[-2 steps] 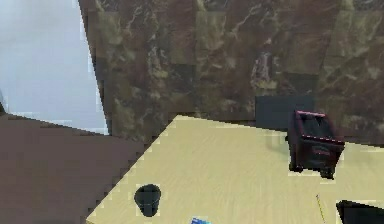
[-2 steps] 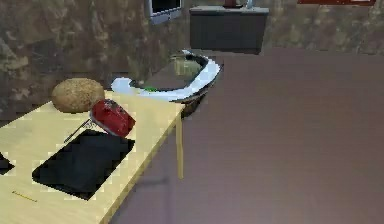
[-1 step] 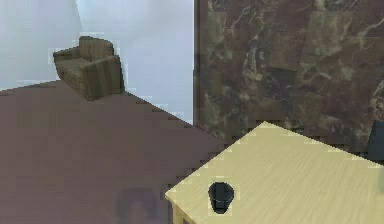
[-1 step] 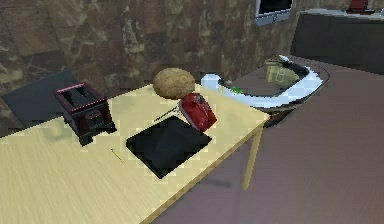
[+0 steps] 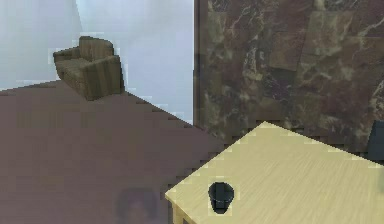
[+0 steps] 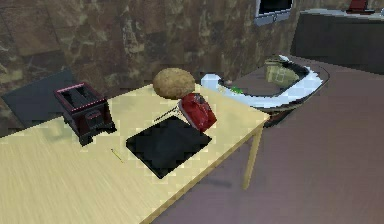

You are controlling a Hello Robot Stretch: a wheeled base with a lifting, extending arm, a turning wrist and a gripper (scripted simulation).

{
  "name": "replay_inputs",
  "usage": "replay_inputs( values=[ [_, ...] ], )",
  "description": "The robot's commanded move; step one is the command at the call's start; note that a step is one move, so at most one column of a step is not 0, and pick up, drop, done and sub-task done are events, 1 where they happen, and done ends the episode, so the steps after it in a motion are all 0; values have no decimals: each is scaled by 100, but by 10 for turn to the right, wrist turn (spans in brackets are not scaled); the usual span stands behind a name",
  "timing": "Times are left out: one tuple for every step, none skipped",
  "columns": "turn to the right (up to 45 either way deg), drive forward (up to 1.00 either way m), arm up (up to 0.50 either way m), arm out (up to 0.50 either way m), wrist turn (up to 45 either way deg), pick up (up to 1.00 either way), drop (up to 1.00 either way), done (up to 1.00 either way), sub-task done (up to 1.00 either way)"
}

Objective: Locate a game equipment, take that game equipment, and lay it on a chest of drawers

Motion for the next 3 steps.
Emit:
replay_inputs(
  values=[
    [0,0,38,0,0,0,0,0,0],
    [0,0,0,26,0,0,0,0,0],
    [0,0,0,0,450,0,0,0,0]
  ],
)
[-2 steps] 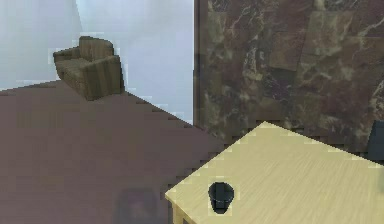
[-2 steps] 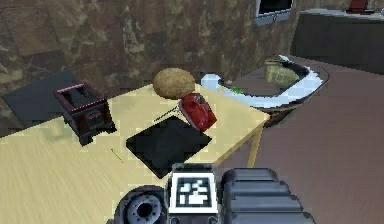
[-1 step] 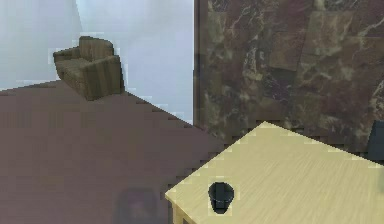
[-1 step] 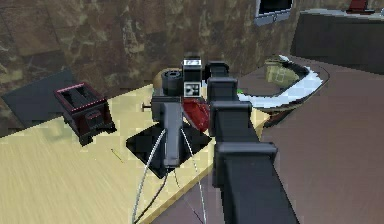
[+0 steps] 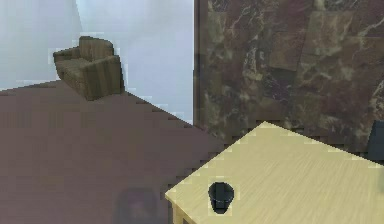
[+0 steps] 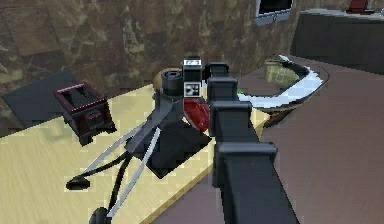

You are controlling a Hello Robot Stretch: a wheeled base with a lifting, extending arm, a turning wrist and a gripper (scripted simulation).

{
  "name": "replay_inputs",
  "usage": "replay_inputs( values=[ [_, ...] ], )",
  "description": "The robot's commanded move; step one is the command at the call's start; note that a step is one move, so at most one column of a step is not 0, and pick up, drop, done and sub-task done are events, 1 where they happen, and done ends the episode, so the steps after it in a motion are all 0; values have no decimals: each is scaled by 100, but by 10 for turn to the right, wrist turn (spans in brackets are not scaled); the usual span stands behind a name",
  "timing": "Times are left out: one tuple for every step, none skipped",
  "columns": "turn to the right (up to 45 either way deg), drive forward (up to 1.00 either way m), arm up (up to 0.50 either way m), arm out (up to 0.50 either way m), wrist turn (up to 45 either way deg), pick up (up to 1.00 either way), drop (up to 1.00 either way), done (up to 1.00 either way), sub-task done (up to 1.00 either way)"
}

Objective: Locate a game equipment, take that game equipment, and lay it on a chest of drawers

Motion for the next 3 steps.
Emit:
replay_inputs(
  values=[
    [0,0,0,0,450,0,0,0,0],
    [0,0,0,0,450,0,0,0,0],
    [0,0,0,0,180,0,0,0,0]
  ],
)
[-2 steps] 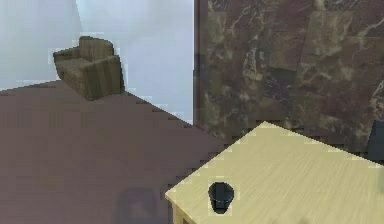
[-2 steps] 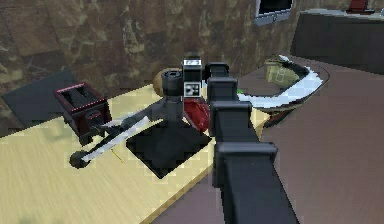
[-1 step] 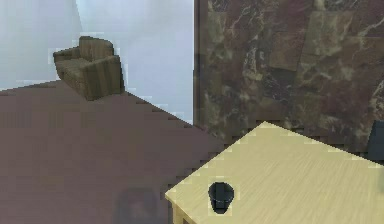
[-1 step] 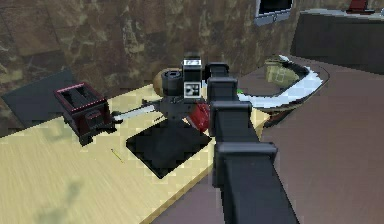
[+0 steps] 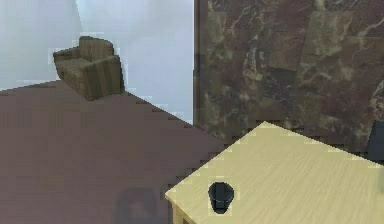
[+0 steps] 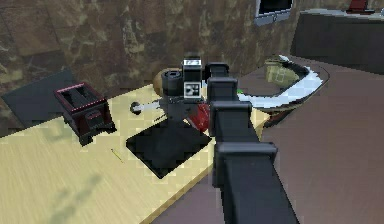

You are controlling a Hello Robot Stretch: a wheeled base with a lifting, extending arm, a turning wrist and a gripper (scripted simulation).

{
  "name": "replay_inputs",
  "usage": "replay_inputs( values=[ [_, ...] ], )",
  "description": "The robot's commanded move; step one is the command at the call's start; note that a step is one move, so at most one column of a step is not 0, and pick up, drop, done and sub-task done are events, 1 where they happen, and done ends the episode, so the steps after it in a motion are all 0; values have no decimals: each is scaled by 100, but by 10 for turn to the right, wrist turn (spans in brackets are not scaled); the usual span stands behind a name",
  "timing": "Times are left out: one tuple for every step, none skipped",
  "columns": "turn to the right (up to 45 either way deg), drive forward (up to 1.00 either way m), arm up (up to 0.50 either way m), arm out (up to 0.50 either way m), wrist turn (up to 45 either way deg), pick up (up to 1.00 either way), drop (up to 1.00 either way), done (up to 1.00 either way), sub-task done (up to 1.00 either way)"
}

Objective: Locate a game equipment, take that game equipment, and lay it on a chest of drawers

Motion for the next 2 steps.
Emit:
replay_inputs(
  values=[
    [0,0,-30,0,0,0,0,0,0],
    [0,0,0,0,0,100,0,0,0]
  ],
)
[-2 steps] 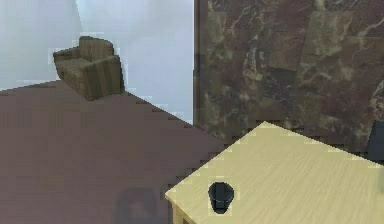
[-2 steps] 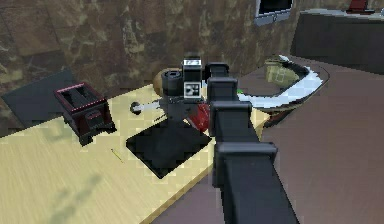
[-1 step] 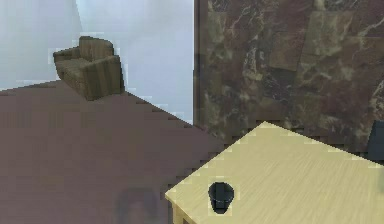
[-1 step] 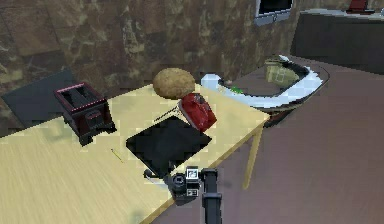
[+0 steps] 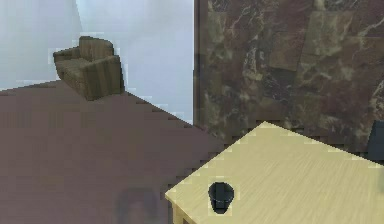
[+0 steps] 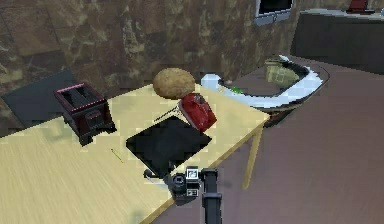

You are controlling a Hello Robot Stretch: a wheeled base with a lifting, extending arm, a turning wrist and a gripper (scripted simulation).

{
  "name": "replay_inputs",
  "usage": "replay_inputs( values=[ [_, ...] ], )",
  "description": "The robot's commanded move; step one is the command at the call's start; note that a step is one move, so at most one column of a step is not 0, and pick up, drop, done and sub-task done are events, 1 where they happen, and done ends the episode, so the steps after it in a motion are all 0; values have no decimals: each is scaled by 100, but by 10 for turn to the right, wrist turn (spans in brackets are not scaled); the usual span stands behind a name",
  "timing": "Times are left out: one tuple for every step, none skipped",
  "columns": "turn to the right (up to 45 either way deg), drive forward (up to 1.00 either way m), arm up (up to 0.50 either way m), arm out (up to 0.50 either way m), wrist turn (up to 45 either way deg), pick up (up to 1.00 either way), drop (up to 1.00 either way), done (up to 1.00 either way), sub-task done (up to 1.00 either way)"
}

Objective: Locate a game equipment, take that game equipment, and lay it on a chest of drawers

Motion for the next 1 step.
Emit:
replay_inputs(
  values=[
    [0,0,10,0,0,0,0,0,0]
  ],
)
